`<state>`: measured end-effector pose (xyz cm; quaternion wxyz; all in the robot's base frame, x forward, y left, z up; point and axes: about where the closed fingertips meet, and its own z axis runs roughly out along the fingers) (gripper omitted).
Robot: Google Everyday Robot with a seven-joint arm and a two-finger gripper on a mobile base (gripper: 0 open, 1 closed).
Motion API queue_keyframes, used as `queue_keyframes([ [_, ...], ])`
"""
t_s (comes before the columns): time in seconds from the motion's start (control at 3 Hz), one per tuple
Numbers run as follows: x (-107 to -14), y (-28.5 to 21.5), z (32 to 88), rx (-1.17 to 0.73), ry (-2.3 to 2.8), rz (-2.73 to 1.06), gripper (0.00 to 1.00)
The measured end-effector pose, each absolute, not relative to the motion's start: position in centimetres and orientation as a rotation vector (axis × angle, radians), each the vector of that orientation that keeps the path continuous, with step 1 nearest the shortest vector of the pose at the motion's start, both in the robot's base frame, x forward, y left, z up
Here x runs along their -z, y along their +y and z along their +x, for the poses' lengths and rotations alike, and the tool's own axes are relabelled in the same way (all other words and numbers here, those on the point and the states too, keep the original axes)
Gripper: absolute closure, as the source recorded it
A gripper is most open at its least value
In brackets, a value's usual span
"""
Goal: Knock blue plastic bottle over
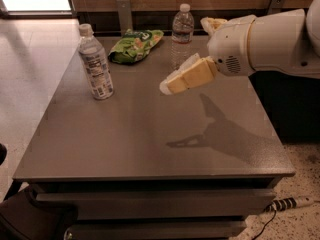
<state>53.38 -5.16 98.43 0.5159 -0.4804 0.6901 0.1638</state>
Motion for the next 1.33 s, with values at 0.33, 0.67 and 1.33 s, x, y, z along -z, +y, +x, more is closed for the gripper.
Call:
queue_keyframes([
  [0.33,-98.5,-5.1,53.4,-0.393,1.656,-1.154,0.00],
  [0.67,-97.7,-3.4,55.6,-0.424,1.658,-1.114,0.00],
  [1.33,-95.8,4.3,61.8,-0.539,1.554,-1.017,0.00],
])
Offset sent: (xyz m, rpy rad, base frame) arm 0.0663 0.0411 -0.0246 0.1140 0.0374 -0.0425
